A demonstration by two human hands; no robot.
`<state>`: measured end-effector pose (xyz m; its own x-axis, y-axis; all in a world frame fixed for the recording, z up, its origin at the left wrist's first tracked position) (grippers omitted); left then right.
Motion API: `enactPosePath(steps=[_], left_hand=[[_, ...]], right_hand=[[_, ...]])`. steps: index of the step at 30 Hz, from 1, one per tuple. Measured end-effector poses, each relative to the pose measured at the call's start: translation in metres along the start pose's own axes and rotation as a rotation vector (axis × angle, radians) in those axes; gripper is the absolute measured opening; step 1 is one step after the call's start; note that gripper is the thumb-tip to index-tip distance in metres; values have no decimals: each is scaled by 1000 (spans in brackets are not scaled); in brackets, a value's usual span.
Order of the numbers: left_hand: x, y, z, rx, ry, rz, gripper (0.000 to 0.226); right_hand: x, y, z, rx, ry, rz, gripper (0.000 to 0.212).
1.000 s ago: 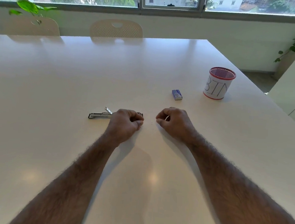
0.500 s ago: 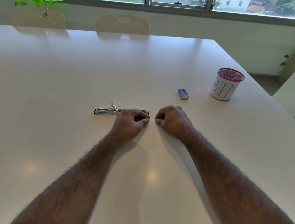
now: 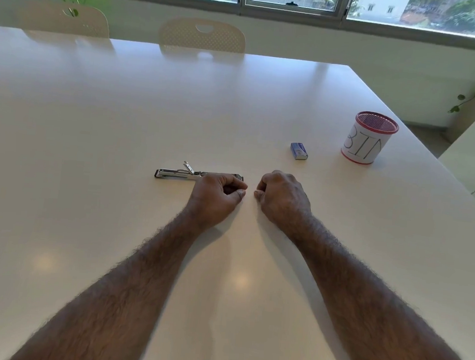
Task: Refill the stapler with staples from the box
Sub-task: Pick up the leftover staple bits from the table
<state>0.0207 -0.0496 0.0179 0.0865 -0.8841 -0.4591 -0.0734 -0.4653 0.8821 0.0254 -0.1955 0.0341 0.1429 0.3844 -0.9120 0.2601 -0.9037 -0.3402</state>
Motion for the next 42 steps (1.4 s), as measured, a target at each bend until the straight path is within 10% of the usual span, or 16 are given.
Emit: enactPosePath(steps=[11, 42], left_hand=[[10, 29, 16, 404, 10, -311, 18], [6, 10, 4, 231, 25, -246, 15]], right_hand=[[2, 10, 5, 4, 63, -52, 16], [-1, 5, -15, 153, -159, 85, 15]])
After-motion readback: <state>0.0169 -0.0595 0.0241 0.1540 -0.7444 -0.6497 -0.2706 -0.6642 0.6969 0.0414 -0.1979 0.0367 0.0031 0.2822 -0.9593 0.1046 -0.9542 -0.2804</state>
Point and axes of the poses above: each hand's wrist, its own z-axis away from the middle knuckle, its own x-axis out of the palm, y = z × x, the point moved 6 cm from there along -z, towards the middle knuckle, and after that the axes turned 8 degrees about -x, right-handed, at the moved point
